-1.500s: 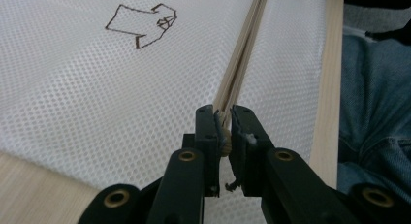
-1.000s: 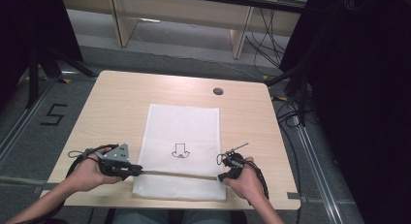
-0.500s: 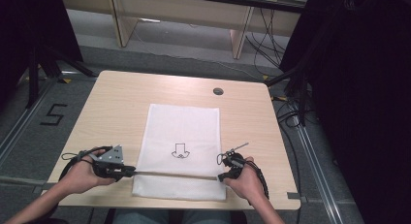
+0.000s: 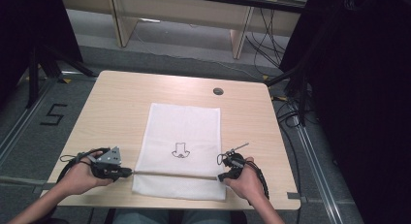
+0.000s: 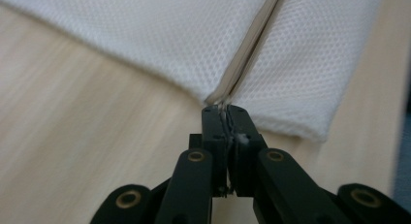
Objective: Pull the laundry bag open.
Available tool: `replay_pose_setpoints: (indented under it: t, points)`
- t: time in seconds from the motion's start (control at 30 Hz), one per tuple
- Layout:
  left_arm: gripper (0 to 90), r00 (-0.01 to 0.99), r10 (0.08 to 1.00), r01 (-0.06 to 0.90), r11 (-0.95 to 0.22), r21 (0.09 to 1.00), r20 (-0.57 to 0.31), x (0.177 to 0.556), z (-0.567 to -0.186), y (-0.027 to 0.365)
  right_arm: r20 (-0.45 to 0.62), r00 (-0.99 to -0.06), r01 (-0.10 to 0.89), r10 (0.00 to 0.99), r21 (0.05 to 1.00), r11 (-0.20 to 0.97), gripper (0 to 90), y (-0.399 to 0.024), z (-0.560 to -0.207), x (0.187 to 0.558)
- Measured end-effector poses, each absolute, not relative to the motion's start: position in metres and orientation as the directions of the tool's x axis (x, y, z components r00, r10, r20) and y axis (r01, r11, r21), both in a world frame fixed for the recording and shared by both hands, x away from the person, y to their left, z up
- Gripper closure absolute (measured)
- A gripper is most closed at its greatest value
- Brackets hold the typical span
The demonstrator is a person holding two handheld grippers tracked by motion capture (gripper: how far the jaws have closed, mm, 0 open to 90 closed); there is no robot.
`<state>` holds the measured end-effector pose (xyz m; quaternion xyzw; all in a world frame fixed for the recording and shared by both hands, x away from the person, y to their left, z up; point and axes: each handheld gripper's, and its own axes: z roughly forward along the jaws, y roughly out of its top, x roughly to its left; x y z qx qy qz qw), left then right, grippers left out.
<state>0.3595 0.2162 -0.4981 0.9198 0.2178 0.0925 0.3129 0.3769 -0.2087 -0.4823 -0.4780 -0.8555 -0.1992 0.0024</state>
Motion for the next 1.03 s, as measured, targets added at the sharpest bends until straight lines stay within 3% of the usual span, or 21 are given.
replay_pose_setpoints:
  t: [0.03,0.1,0.17,0.33,0.43,0.57,0.77,0.87,0.93,1.03]
  points:
    - [90.0,0.878,0.471,0.337,-0.734,0.589,0.084,0.360,-0.500,0.219,0.192,-0.546,0.816,0.816,0.341,0.466,90.0,-0.209,-0.483,0.377]
    - [90.0,0.871,0.491,0.389,-0.644,0.659,-0.034,0.356,-0.500,0.220,0.193,-0.546,0.816,0.815,0.341,0.466,90.0,-0.209,-0.483,0.377]
    - [89.8,0.867,0.497,0.340,-0.655,0.675,0.044,0.355,-0.492,0.216,0.194,-0.539,0.822,0.820,0.336,0.460,90.0,-0.208,-0.482,0.377]
    - [87.3,0.822,0.569,0.373,-0.529,0.762,-0.008,0.356,-0.485,0.218,0.199,-0.540,0.821,0.818,0.339,0.460,90.0,-0.210,-0.482,0.377]
    - [79.5,0.811,0.585,0.365,-0.500,0.785,-0.004,0.356,-0.480,0.217,0.225,-0.520,0.835,0.824,0.335,0.436,90.0,-0.211,-0.482,0.377]
    - [68.1,0.770,0.633,0.404,-0.388,0.829,-0.079,0.358,-0.474,0.200,0.223,-0.525,0.832,0.822,0.337,0.440,90.0,-0.211,-0.482,0.377]
    - [52.4,0.761,0.643,0.399,-0.357,0.845,-0.087,0.367,-0.480,0.182,0.223,-0.527,0.829,0.820,0.347,0.439,90.0,-0.212,-0.483,0.376]
    - [48.0,0.750,0.653,0.416,-0.341,0.843,-0.105,0.370,-0.485,0.188,0.218,-0.535,0.823,0.816,0.352,0.446,88.9,-0.212,-0.482,0.376]
    - [46.2,0.722,0.675,0.450,-0.289,0.845,-0.153,0.370,-0.486,0.194,0.224,-0.545,0.817,0.808,0.361,0.450,83.2,-0.212,-0.481,0.376]
    - [44.1,0.713,0.686,0.441,-0.283,0.852,-0.141,0.371,-0.484,0.201,0.217,-0.542,0.813,0.812,0.377,0.443,78.9,-0.209,-0.478,0.373]
